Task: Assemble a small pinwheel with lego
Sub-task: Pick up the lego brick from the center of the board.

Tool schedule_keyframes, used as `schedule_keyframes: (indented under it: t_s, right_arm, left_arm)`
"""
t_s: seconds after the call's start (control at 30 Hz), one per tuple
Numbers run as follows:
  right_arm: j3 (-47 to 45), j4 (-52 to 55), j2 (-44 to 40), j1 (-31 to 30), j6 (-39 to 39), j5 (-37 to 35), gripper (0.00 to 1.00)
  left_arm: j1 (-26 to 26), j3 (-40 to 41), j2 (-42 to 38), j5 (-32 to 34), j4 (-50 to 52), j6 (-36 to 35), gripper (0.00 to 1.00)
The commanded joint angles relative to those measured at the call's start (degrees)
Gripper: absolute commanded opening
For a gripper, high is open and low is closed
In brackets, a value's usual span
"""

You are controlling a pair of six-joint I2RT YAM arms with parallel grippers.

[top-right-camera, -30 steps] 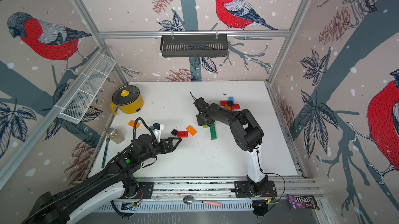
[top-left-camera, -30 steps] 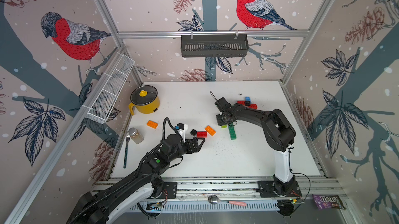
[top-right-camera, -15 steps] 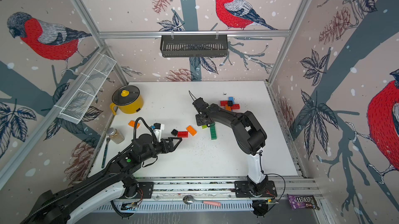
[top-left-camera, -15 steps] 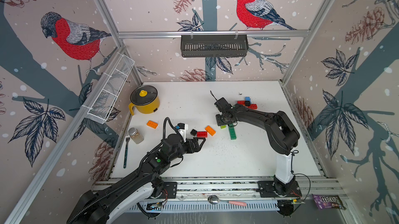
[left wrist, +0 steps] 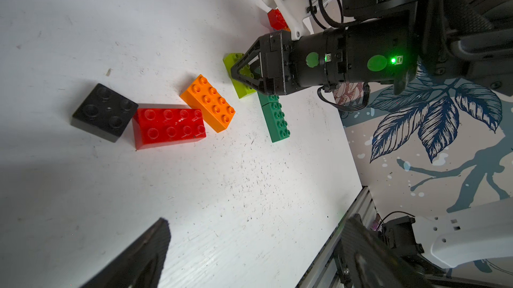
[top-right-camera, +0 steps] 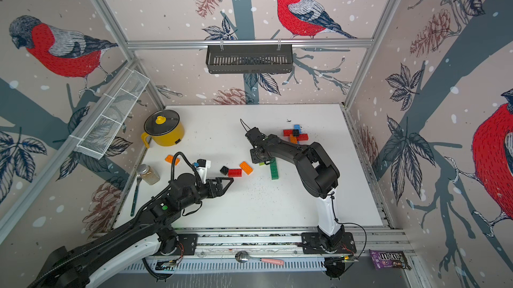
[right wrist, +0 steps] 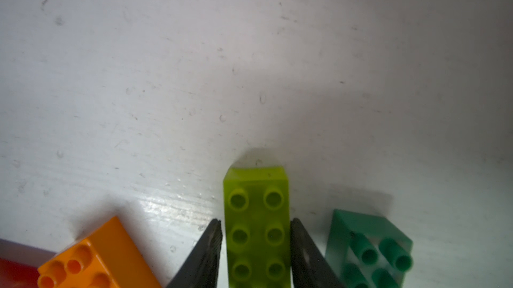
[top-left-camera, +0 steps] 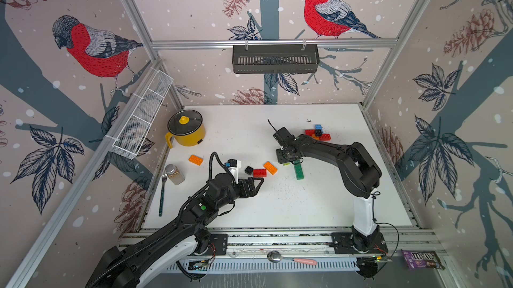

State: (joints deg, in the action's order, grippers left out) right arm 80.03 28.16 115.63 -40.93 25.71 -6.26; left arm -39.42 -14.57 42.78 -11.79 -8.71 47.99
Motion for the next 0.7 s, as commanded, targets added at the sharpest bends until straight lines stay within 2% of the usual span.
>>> schedule_keyframes:
  t_s: [0.0, 0.47, 0.67]
  right_arm:
    - [0.3, 0.6, -0.2, -0.1, 0.8, -1.0, 0.42]
    - [0.9, 1.0, 0.3, -0.4, 0.5, -1.6, 0.35]
    - [1.4, 1.5, -3.4, -0.9, -0.2, -1.4, 0.27]
  left_arm:
    - [0.0, 0.0, 0.0, 0.4, -3.1, -0.1, 0.97]
    - [0.0, 0.2, -0.9, 1.5, -2.4, -0.5, 0.97]
    - [0.0, -0.2, -1.7, 2.5, -2.8, -1.7, 0.97]
